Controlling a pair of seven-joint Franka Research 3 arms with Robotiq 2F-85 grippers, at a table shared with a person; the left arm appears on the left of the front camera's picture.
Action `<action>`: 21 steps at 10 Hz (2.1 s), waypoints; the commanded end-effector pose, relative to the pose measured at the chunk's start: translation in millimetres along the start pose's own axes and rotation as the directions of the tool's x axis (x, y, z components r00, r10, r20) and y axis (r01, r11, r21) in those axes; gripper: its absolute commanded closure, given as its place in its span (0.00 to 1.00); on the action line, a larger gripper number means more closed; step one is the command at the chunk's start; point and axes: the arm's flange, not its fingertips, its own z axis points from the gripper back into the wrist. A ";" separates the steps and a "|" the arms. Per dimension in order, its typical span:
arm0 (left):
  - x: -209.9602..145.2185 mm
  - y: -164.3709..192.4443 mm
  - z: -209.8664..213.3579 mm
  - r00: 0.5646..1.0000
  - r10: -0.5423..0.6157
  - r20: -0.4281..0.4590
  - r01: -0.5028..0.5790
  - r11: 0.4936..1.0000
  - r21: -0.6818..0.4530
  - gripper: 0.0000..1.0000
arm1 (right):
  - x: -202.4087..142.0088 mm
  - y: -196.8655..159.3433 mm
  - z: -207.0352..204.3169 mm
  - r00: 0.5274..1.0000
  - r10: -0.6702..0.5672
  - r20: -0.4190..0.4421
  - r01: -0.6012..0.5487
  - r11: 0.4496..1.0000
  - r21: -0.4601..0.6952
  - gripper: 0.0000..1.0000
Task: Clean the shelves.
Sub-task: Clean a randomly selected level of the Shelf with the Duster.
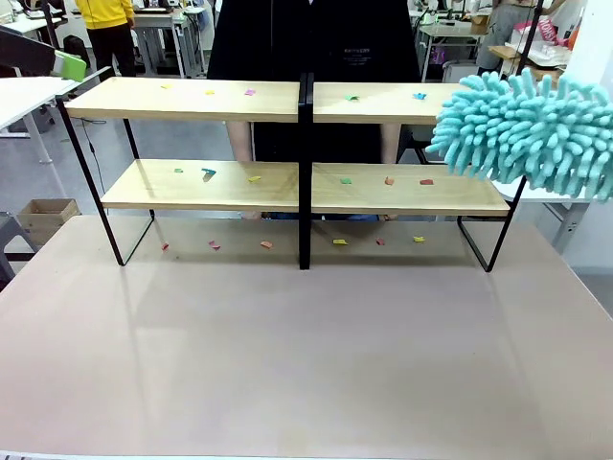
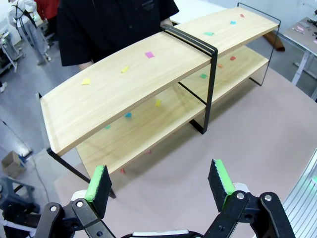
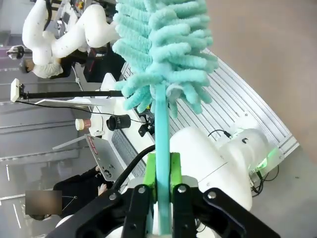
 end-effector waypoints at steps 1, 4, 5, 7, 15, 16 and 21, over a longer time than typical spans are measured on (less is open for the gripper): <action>-1.6 1.5 -0.3 1.000 -0.004 0.003 0.004 1.000 -0.011 0.00 | -0.1 12.1 7.3 1.000 -0.015 0.016 0.015 1.000 0.018 1.00; -1.6 1.5 -0.3 1.000 -0.004 0.003 0.004 1.000 -0.011 0.00 | -0.1 12.1 7.3 1.000 -0.015 0.016 0.015 1.000 0.018 1.00; -1.6 1.5 -0.3 1.000 -0.004 0.003 0.004 1.000 -0.011 0.00 | -0.1 12.1 7.3 1.000 -0.015 0.016 0.015 1.000 0.018 1.00; -1.6 1.5 -0.3 1.000 -0.004 0.003 0.004 1.000 -0.011 0.00 | 0.9 3.8 2.0 1.000 -0.005 -0.002 0.005 1.000 -0.004 0.88; -1.6 1.5 -0.3 1.000 -0.004 0.003 0.004 1.000 -0.011 0.00 | 223.1 163.4 -99.1 0.990 -0.085 0.112 0.127 0.887 -0.445 0.88; -1.6 1.5 -0.3 1.000 -0.004 0.003 0.004 1.000 -0.011 0.00 | 215.5 178.4 -103.4 0.992 0.081 -0.101 -0.118 0.884 -0.453 0.88; -1.6 1.5 -0.3 1.000 -0.004 0.003 0.004 1.000 -0.011 0.00 | 237.5 202.9 -141.8 0.982 0.023 0.189 0.055 0.916 -0.398 0.88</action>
